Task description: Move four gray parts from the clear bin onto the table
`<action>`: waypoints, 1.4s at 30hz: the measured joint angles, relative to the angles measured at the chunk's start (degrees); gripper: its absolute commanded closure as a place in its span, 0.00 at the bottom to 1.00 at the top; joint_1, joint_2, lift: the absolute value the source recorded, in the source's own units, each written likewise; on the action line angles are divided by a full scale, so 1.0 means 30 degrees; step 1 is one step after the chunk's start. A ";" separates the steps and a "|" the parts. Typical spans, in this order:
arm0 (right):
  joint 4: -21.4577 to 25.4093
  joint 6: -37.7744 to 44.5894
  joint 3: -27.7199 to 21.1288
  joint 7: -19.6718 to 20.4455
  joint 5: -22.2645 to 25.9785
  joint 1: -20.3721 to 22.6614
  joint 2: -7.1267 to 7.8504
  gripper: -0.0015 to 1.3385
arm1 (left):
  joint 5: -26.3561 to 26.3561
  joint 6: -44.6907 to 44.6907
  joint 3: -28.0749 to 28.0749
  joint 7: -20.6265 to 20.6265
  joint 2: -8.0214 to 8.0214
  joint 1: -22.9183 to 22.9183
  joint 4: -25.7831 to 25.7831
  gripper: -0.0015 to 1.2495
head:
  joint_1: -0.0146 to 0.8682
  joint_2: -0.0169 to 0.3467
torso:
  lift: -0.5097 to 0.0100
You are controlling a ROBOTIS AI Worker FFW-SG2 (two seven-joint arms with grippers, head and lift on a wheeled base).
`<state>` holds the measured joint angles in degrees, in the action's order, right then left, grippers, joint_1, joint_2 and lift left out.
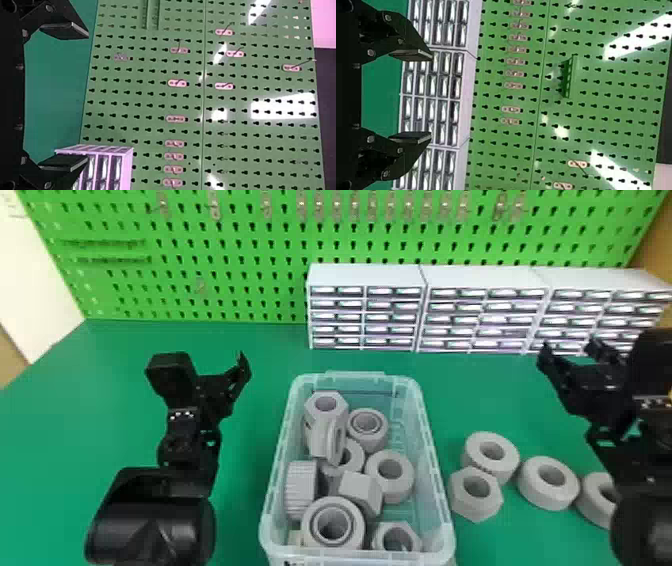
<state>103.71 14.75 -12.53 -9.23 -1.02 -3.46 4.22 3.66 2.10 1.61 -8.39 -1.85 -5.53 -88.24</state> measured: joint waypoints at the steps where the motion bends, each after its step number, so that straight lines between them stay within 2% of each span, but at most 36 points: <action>1: 0.0000 0.0001 0.0005 0.0000 -0.0005 -0.0007 0.0000 0.41 | 0.0001 0.0001 -0.0001 0.0007 0.0000 -0.0001 0.0000 0.15 | 0.80 0.24 | 0.88; 8: 0.0000 0.0123 0.0092 0.0000 -0.0048 -0.0033 0.0022 0.41 | 0.0005 0.0003 0.0014 0.0016 0.0000 -0.0022 -0.0001 0.15 | 0.80 0.24 | 0.88; 22: 0.0000 0.0666 0.0720 0.0000 -0.0015 -0.0164 0.0419 0.41 | -0.0006 0.0004 -0.0216 0.0135 0.0000 0.0181 -0.0031 0.15 | 0.80 0.24 | 0.88; 42: 0.0000 0.0678 0.0632 0.0000 -0.0243 -0.0055 0.0278 0.41 | 0.0003 0.0018 -0.0455 0.0133 0.0001 0.0109 -0.0031 0.15 | 0.80 0.24 | 0.88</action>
<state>103.71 16.79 -10.63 -9.23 -1.74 -3.63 5.05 3.67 2.15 0.24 -7.99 -1.84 -5.20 -88.33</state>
